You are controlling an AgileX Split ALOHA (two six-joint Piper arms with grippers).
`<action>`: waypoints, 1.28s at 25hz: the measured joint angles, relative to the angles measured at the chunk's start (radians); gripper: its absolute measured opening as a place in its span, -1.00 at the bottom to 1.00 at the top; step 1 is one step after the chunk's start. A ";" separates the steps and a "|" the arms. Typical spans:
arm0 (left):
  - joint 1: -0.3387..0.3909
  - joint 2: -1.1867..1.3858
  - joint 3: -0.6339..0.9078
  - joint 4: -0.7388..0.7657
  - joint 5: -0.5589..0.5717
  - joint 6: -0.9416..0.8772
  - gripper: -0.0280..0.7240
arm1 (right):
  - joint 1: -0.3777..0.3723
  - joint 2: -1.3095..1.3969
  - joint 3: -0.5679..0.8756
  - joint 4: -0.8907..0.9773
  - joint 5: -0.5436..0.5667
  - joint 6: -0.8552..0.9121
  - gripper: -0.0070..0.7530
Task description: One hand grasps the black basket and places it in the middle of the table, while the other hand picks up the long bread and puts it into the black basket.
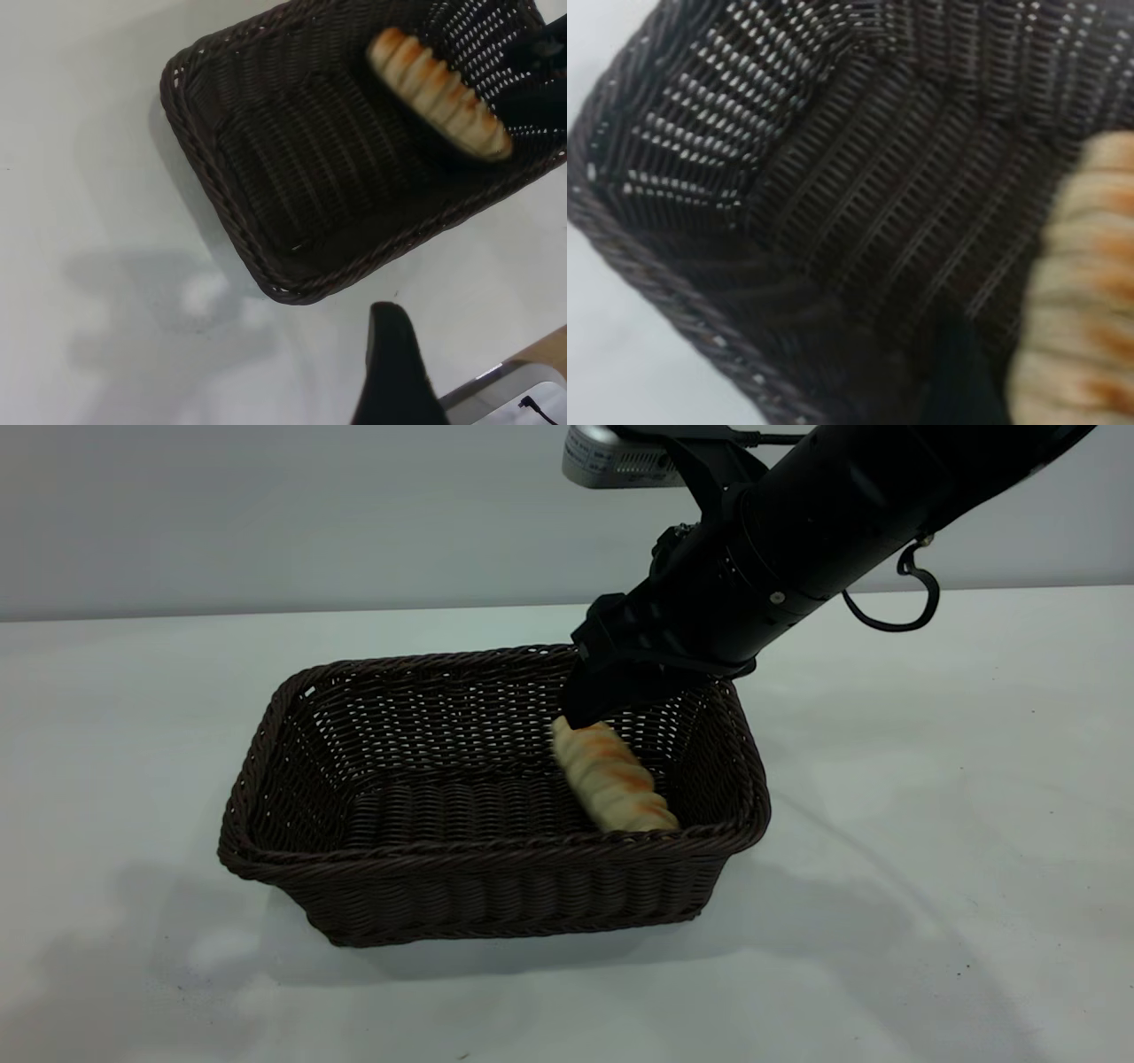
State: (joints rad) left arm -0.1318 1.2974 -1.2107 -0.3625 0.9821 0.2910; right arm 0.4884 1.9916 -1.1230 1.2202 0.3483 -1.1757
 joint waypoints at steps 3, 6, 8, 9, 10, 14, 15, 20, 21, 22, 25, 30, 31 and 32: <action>0.000 0.000 0.000 0.000 0.006 -0.020 0.51 | -0.010 -0.007 -0.014 -0.166 0.051 0.178 0.29; 0.000 0.000 0.000 0.000 0.014 -0.040 0.51 | -0.048 -0.032 -0.057 -0.469 0.153 0.477 0.25; 0.000 0.000 0.000 0.010 0.025 -0.050 0.51 | -0.089 -0.055 -0.106 -0.695 0.245 0.719 0.23; 0.000 0.000 0.000 0.022 0.031 -0.061 0.51 | -0.107 -0.067 -0.128 -0.815 0.305 0.815 0.23; 0.000 0.000 0.000 0.051 0.041 -0.078 0.51 | -0.126 -0.080 -0.152 -0.927 0.365 0.917 0.23; 0.000 -0.009 0.000 0.260 0.096 -0.221 0.51 | -0.197 -0.160 -0.180 -1.230 0.563 1.131 0.23; 0.000 -0.019 0.000 0.316 0.115 -0.257 0.51 | -0.211 -0.188 -0.180 -1.267 0.607 1.153 0.23; 0.000 -0.134 0.002 0.447 0.175 -0.328 0.51 | -0.270 -0.354 -0.179 -1.310 0.753 1.183 0.23; 0.000 -0.168 0.002 0.450 0.177 -0.328 0.51 | -0.272 -0.397 -0.169 -1.311 0.765 1.183 0.23; 0.000 -0.202 0.002 0.451 0.179 -0.328 0.51 | -0.272 -0.435 -0.156 -1.311 0.775 1.183 0.23; 0.000 -0.302 0.002 0.453 0.181 -0.328 0.51 | -0.272 -0.585 -0.071 -1.310 0.798 1.183 0.23; 0.000 -0.483 0.052 0.453 0.181 -0.328 0.51 | -0.273 -0.858 0.133 -1.306 0.808 1.183 0.23; 0.000 -0.516 0.078 0.453 0.181 -0.328 0.51 | -0.273 -0.919 0.167 -1.304 0.808 1.183 0.23; 0.000 -0.555 0.100 0.453 0.181 -0.328 0.51 | -0.273 -0.982 0.205 -1.300 0.809 1.183 0.23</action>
State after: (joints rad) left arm -0.1318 0.7429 -1.1111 0.0903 1.1634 -0.0374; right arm 0.2150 1.0100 -0.9175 -0.0800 1.1576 0.0070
